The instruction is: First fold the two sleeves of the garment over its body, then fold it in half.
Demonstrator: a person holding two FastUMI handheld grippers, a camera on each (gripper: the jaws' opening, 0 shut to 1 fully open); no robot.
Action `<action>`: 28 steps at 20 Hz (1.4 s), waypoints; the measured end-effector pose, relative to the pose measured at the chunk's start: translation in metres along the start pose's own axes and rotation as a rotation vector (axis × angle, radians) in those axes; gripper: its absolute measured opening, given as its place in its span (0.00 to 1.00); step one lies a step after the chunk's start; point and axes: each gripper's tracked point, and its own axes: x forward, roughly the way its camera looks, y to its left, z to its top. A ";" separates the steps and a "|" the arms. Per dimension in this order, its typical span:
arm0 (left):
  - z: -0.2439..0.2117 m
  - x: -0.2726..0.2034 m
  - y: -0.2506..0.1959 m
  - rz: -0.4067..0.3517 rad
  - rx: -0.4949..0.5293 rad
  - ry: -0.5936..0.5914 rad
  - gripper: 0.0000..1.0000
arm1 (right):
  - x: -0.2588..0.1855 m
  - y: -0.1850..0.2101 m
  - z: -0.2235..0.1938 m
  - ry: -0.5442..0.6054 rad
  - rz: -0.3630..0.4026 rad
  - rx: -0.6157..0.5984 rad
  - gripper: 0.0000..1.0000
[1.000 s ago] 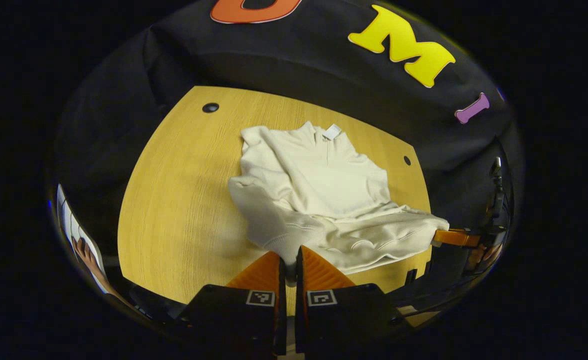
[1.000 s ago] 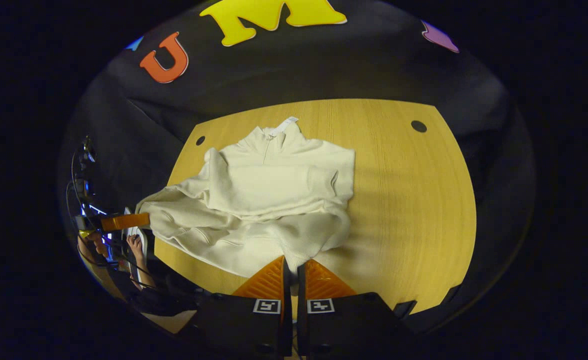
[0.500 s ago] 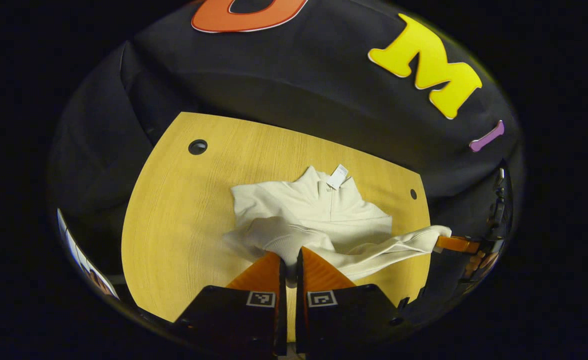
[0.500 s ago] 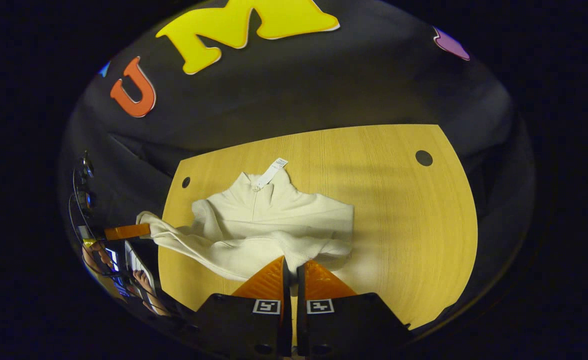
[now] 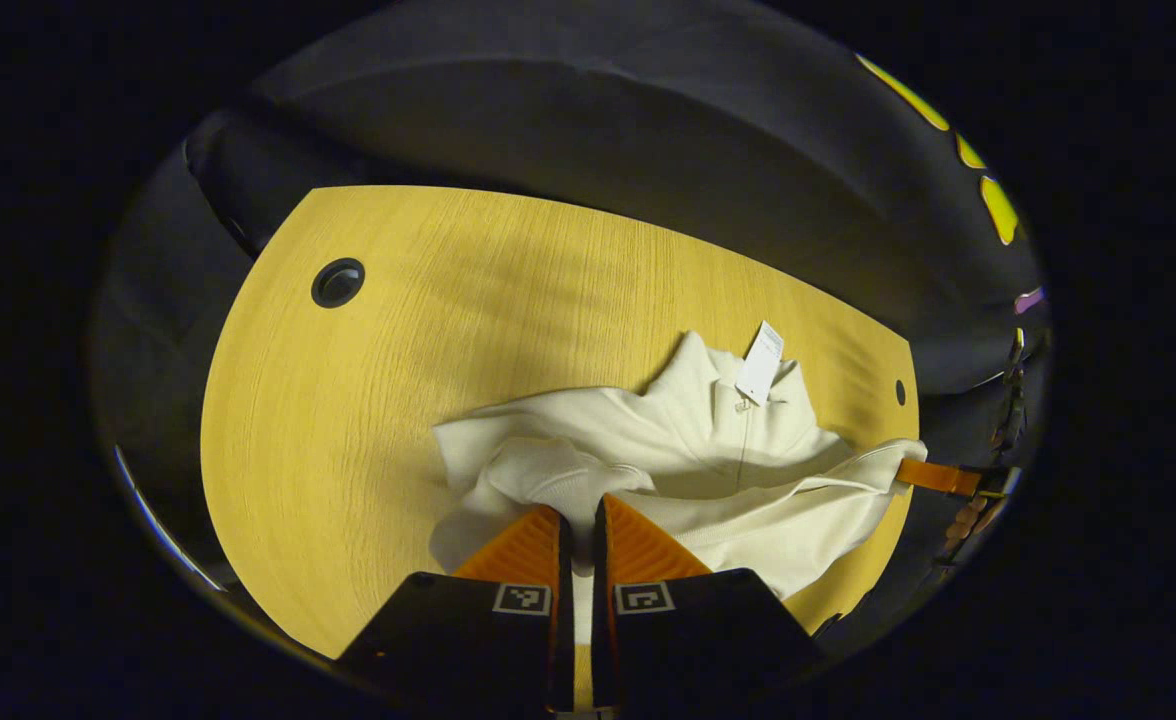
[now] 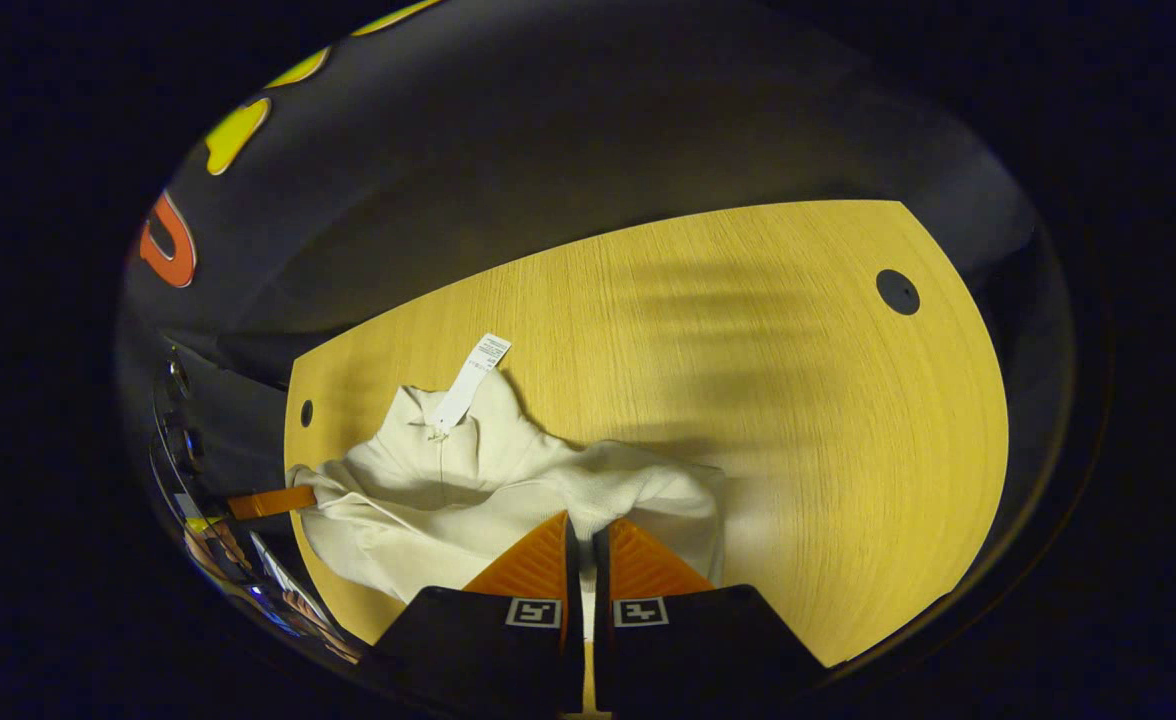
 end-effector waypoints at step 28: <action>0.058 -0.170 -0.041 0.129 0.108 -0.635 1.00 | -0.154 0.058 0.027 -0.567 -0.039 -0.284 0.96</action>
